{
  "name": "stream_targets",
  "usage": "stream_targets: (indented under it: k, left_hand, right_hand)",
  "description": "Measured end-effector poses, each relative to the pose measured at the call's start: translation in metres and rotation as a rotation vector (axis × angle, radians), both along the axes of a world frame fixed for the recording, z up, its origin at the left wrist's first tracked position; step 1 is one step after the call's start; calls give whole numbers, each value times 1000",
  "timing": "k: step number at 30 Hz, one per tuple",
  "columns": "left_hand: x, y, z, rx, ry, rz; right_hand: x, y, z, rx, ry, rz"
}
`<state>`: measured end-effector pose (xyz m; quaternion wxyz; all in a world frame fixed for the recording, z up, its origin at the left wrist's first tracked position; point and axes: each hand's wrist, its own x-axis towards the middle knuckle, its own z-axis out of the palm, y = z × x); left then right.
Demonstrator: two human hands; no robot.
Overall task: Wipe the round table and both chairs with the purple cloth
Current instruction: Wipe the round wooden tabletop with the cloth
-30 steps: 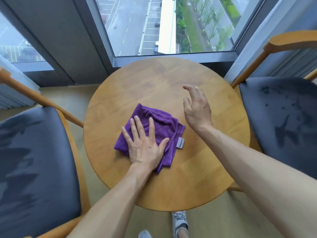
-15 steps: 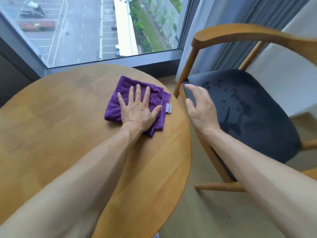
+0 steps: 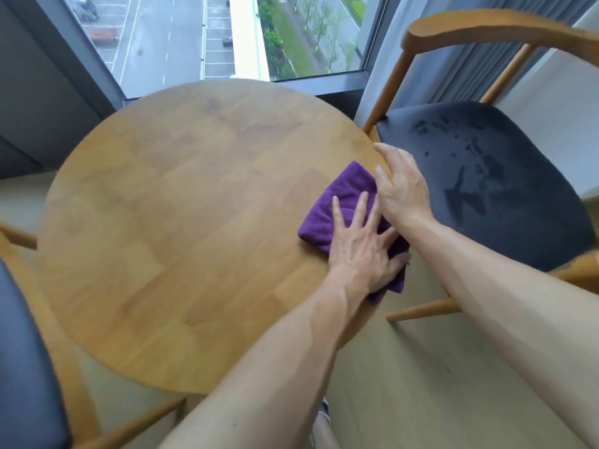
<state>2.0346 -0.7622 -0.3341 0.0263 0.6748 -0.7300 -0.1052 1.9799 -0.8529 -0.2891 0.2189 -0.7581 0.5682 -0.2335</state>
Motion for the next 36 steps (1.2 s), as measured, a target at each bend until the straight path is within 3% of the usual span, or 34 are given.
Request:
stream_targets:
  k: [10,18,24,27,32,36]
  left_hand:
    - [50,194,-4,-42,-68,85]
    - [187,272,-1,78,-126,487]
    - [271,224,4,137,-49,806]
    - [302,178,6,165,-54,870]
    - [309,86,6,173,-64,863]
    - [287,19,4,114,-44,698]
  right_hand:
    - [37,131,-22,8,19,121]
    - [89,186,-25,93,44,234]
    - [114,159,-26,47,45,347]
    - [134,128,-27,46,14,399]
    - [178,78,-28,56,-33,480]
    - [211,35,-26,64,-124,501]
